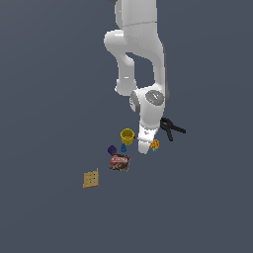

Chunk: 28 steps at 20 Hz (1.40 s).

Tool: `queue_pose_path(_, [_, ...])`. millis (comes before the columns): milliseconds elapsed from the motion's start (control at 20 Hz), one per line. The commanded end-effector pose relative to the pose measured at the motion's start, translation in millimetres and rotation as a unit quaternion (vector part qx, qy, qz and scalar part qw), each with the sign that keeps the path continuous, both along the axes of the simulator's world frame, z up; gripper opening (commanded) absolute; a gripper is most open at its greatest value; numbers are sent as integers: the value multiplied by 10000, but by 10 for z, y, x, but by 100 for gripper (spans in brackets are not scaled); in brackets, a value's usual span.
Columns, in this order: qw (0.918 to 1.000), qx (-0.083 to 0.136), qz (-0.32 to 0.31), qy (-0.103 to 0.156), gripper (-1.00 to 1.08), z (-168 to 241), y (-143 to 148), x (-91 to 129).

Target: Pick up a designated object from a clutter of objects.

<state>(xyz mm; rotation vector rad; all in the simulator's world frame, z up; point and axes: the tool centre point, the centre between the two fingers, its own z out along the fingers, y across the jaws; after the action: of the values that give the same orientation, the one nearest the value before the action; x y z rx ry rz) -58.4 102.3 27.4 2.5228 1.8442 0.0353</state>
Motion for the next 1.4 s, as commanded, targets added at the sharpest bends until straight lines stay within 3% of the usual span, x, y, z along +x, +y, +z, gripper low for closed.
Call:
queue_pose_path(0, [10000, -1, -10, -5, -100, 27, -25, 16])
queue_pose_path(600, [10000, 4, 2, 19, -100, 553, -372, 211])
queue_pose_path(1350, [10000, 34, 26, 64, -100, 1858, -1210, 712])
